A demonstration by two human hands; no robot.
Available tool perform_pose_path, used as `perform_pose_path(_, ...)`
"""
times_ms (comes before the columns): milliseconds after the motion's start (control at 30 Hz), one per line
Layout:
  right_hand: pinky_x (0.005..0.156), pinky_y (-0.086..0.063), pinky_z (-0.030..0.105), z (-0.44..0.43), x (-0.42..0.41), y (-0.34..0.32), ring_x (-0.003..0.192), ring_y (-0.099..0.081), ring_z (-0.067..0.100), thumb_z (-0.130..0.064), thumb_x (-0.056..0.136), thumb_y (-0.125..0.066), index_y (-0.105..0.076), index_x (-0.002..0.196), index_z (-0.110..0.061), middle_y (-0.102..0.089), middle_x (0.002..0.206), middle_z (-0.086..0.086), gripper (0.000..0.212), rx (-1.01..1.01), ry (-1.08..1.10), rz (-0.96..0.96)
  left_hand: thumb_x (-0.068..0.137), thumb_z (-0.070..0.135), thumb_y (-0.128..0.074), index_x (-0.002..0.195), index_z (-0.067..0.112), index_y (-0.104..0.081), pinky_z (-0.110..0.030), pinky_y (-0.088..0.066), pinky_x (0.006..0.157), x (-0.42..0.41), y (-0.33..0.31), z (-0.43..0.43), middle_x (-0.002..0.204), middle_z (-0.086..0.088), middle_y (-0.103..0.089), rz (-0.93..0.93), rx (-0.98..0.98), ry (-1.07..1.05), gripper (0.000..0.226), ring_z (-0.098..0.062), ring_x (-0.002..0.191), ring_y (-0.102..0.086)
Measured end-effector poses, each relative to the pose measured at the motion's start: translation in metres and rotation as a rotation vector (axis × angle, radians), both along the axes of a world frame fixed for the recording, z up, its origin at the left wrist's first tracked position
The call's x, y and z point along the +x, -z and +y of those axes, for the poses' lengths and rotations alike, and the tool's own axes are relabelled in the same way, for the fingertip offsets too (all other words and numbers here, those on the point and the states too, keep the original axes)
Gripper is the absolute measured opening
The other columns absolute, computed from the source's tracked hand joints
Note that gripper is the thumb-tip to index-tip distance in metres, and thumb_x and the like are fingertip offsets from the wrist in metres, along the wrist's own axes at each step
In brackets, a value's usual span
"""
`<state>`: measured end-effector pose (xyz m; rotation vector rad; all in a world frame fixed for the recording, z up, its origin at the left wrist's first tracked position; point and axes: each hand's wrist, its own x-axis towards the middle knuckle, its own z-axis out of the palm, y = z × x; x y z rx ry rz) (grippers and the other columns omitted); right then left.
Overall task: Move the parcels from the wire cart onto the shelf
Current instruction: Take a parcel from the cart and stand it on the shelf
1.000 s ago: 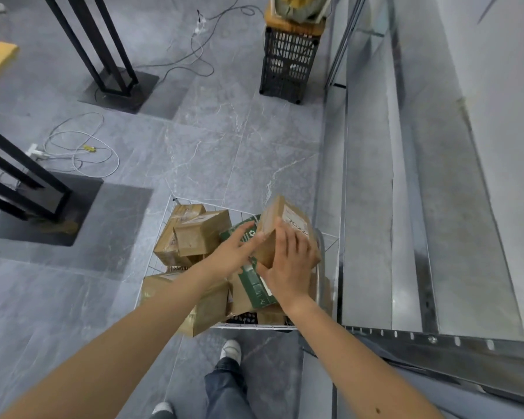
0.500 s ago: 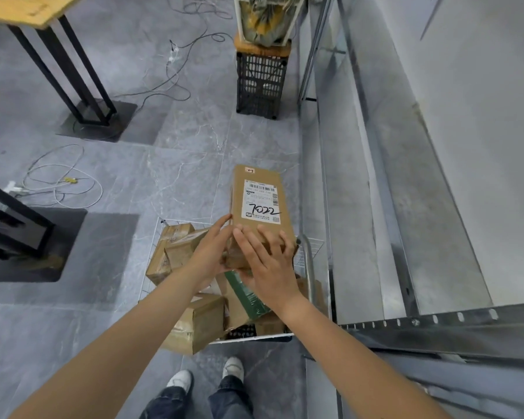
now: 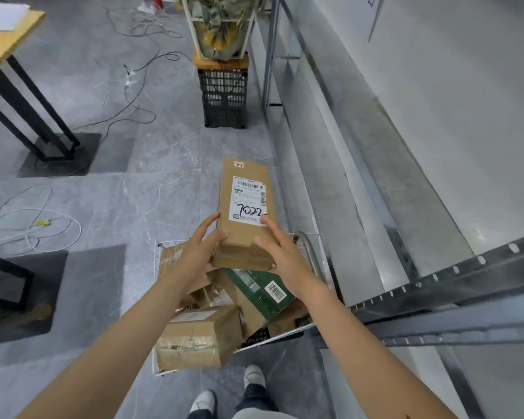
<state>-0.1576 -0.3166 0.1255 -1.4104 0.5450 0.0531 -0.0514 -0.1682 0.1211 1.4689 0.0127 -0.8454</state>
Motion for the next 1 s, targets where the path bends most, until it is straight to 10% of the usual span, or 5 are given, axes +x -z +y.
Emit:
perform_pose_path(233,0.099,-0.046,0.057,0.021,-0.060,0.001,0.120,-0.051,0.020,-0.024,0.092,-0.054,-0.051,0.125,-0.054,-0.048,0.133,-0.012,0.045,0.116,0.175,-0.025,0.090,0.027,-0.055,0.127,0.048,-0.046,-0.032,-0.051,0.066,-0.018,0.004,0.009,0.122,-0.004,-0.057,0.000,-0.018,0.285,0.043,-0.023,0.097,-0.059)
perform_pose_path(433,0.094,-0.051,0.044,0.053,-0.117,-0.007,0.116,-0.054,0.019,-0.020,0.079,-0.059,-0.060,0.116,-0.045,-0.053,0.129,-0.011,0.045,0.055,0.482,-0.067,0.082,0.043,-0.055,0.126,0.059,-0.040,-0.058,-0.048,0.091,-0.056,0.000,0.008,0.127,-0.002,-0.055,-0.109,0.006,0.562,0.050,-0.035,0.108,-0.058)
perform_pose_path(1000,0.069,-0.055,0.030,0.127,-0.339,-0.041,0.105,-0.062,0.018,-0.014,0.080,-0.063,-0.060,0.119,-0.034,-0.058,0.125,-0.008,0.044,0.026,0.968,-0.144,0.076,0.024,-0.065,0.123,0.047,-0.049,-0.024,-0.054,0.069,-0.245,-0.043,0.006,0.079,0.014,-0.068,-0.243,-0.173,1.092,0.054,-0.001,0.068,-0.064)
